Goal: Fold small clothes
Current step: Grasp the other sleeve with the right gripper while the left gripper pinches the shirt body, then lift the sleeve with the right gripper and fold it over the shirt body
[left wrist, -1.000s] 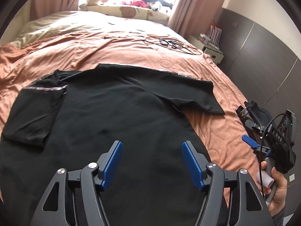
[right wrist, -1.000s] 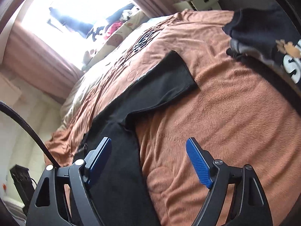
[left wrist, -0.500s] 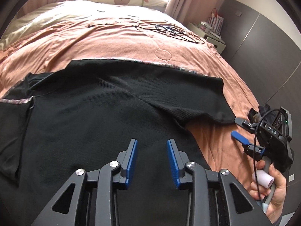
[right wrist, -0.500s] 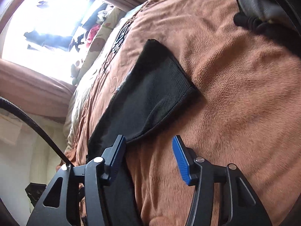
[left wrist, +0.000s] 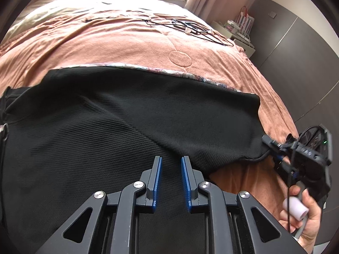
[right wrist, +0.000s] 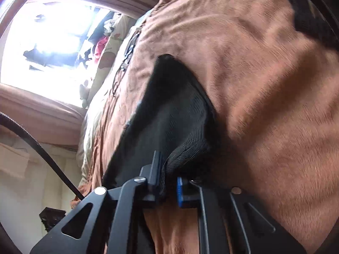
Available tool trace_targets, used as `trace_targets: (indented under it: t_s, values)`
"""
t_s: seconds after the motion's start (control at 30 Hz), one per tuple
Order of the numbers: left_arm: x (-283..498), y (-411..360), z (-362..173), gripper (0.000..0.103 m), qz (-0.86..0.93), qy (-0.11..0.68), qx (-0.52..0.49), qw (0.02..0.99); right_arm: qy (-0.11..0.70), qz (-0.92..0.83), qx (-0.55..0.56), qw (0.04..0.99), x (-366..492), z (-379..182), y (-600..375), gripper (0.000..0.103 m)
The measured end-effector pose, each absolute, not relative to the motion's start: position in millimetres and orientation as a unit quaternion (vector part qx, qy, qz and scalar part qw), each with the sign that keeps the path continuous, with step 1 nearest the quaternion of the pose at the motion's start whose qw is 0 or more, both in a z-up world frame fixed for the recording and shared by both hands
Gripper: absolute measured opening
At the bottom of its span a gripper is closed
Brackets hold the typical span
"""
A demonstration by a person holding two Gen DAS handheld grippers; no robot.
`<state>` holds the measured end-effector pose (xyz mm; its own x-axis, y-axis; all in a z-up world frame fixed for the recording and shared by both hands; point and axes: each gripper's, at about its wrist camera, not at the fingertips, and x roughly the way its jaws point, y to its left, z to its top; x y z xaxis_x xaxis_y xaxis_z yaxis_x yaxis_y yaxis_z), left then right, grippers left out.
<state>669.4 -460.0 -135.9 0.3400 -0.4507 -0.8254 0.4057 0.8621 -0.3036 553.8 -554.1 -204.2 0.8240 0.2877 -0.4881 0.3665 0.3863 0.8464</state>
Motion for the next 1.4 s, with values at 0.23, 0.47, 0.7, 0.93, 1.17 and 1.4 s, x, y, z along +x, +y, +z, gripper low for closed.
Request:
trace_targets:
  t_s: [0.23,0.47,0.7,0.93,1.17,1.4]
  values:
    - [683,-477,-146,0.020,-0.267,0.516,-0.013,0.814,0.245,0.009,0.496,0.833,572,-152,-547,0.004]
    - [691,-492,-161,0.020,-0.278,0.527,-0.008,0.803,0.225,0.066,0.460,0.856,583,-128,-530,0.002]
    - [697,-496,-166,0.020,-0.295,0.530,-0.047,0.794,0.215,0.127,0.452,0.856,587,-117,-512,0.001]
    - [690,-490,-168,0.018,-0.345,0.531,-0.102,0.768,0.227,0.167,0.437,0.854,618,-123,-493,0.001]
    - [679,-467,-151,0.018,-0.378,0.531,-0.107,0.751,0.238,0.195,0.417,0.855,638,-118,-477,0.001]
    - [682,-409,-130,0.018,-0.323,0.523,-0.088,0.784,0.261,0.217,0.406,0.848,649,-124,-462,0.001]
